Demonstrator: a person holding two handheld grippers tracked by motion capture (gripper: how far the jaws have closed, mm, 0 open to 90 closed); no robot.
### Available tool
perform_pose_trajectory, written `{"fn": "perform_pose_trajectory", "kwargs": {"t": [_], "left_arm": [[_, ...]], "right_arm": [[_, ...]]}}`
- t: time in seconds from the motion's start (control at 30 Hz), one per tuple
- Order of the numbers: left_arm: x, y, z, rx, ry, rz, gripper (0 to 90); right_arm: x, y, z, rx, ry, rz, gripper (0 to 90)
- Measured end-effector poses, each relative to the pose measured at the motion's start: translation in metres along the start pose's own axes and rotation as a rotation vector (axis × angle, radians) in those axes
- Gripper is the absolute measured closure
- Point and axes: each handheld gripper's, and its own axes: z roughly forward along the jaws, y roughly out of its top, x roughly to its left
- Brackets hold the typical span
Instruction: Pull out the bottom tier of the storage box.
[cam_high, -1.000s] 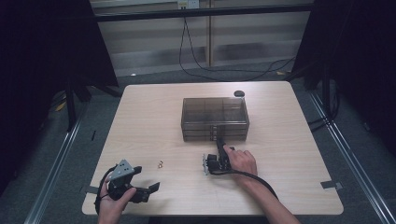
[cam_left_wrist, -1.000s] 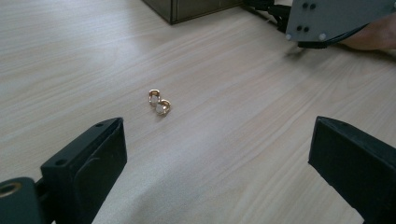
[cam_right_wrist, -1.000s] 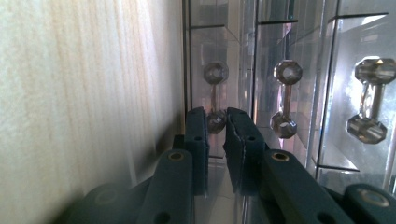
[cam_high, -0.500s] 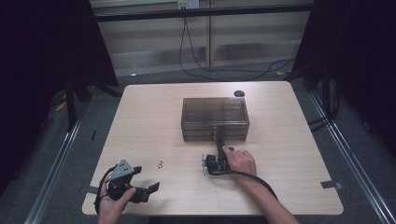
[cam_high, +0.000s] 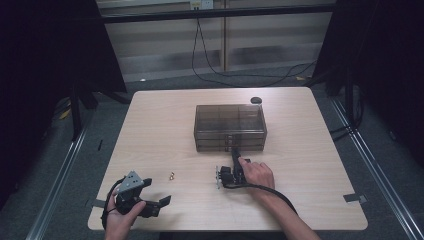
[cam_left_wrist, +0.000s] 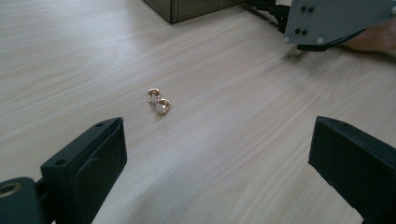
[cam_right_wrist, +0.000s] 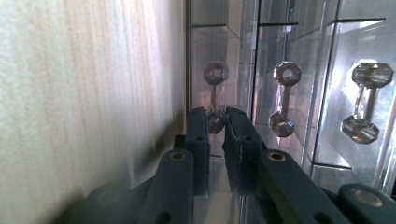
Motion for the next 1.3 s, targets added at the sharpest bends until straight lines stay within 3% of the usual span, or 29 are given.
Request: {"fn": "perform_pose_trajectory", "kwargs": {"t": [1.3], "left_arm": [[0.001, 0.0, 0.0, 0.003, 0.001, 0.0, 4.1]], "right_arm": [[0.003, 0.002, -0.016, 0.007, 0.018, 0.041, 80.2]]}}
